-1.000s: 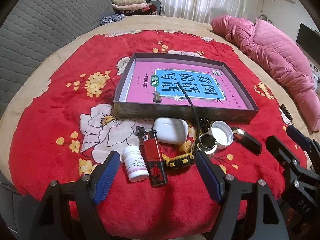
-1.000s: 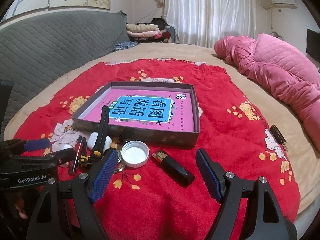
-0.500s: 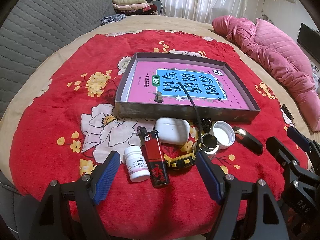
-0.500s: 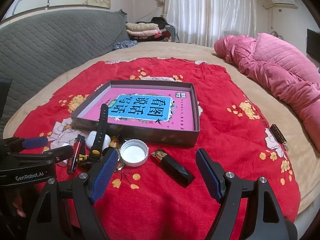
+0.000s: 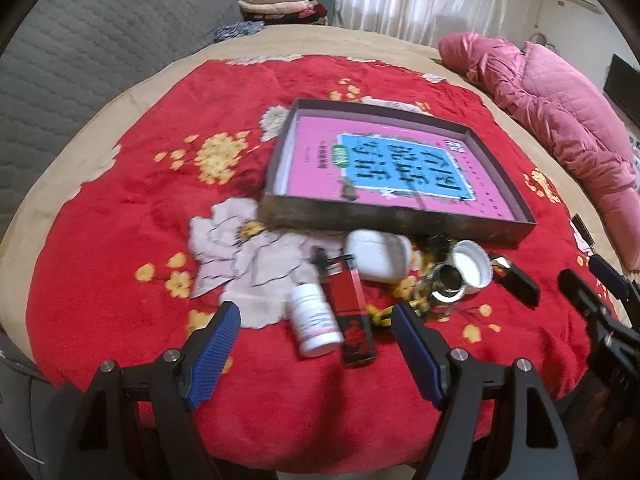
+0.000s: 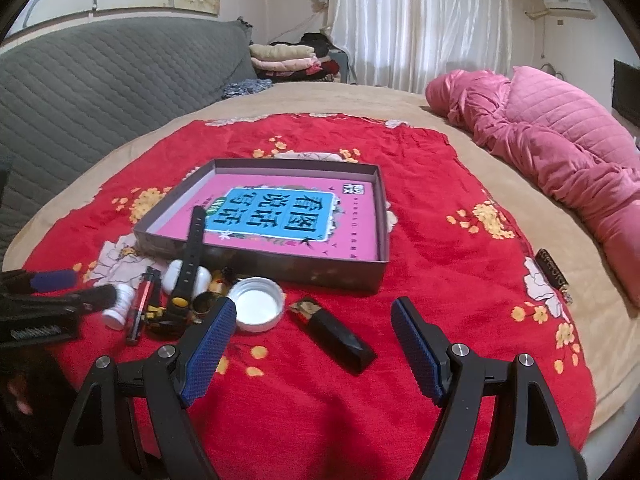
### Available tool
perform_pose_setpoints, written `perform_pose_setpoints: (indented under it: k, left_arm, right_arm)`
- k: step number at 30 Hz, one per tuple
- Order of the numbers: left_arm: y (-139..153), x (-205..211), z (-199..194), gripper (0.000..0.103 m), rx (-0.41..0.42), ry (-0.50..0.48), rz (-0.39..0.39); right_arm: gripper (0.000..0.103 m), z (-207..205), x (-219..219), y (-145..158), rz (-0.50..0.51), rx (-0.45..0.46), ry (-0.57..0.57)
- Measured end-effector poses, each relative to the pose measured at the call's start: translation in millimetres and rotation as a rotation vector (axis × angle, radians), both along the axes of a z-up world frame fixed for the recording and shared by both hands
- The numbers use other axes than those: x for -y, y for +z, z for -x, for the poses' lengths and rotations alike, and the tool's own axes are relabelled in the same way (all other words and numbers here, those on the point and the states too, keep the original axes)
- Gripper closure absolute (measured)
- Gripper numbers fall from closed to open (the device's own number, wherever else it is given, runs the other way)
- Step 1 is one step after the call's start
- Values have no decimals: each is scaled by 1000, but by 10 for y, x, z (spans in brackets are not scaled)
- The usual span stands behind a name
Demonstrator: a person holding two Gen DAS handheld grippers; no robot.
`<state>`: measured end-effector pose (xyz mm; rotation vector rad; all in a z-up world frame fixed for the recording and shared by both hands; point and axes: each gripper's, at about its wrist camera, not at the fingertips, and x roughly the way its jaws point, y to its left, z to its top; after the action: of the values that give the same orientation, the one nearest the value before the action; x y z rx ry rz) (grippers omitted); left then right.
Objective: Organize rigid objects
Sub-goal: 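Move left tool to white pill bottle while right tool approaches black tube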
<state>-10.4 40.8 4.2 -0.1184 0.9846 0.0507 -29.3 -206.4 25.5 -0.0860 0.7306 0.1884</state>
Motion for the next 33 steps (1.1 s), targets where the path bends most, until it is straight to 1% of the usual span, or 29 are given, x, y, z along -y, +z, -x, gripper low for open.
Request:
perform_pose_setpoints:
  k: [4, 10, 15, 20, 27, 30, 33]
  left_arm:
    - [-62, -175, 33, 26, -30, 26, 23]
    - [-179, -214, 6, 26, -67, 39, 36]
    - [-288, -121, -20, 26, -98, 21, 16]
    - [-417, -152, -81, 26, -143, 48, 14]
    - [-452, -194, -135, 26, -134, 65, 0]
    - [-471, -214, -166, 29, -136, 66, 3]
    - [-482, -235, -197, 39, -138, 63, 6]
  right_arm:
    - [22, -61, 150, -59, -20, -30, -42]
    - [22, -114, 313, -129, -40, -55, -90]
    - [22, -152, 334, -178, -43, -66, -91]
    - [22, -199, 308, -242, -33, -85, -83]
    - [22, -270, 272, -348, -15, -111, -75]
    - [22, -279, 242, -359, 2, -103, -64]
    - [22, -315, 214, -379, 8, -103, -35]
